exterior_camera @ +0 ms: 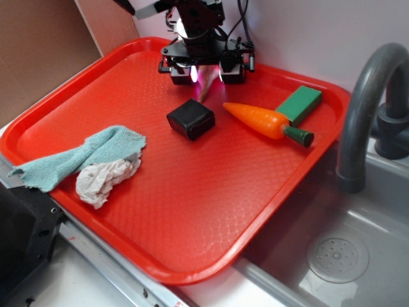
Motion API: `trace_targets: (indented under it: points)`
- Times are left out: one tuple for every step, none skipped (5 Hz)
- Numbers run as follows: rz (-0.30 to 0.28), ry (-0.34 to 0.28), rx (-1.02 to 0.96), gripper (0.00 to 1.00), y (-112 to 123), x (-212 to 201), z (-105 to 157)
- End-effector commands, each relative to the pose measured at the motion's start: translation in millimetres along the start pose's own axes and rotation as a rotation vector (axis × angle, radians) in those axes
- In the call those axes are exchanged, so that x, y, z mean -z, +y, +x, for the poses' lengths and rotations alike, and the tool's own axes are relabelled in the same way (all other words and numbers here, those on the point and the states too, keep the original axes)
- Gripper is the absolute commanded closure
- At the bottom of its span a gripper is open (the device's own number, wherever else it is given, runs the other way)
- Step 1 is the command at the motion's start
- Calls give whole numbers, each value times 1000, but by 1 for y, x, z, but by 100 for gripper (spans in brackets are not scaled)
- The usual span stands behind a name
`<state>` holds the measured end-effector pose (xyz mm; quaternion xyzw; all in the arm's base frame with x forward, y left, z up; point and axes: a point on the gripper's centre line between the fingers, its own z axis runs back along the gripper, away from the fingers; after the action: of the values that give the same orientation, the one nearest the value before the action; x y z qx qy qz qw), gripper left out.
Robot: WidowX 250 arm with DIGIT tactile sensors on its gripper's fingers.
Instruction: Grab the shell.
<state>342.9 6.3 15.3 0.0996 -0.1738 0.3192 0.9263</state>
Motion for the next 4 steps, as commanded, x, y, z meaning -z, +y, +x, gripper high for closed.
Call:
trace_targets:
  points:
    - [-28,-26,-42,100,13,-8,13]
    - [-71,25,-36,100,22,-43,17]
    - [-207,259,32,100,34,-91,21]
    - [-289,365,216,100,45,-136,23]
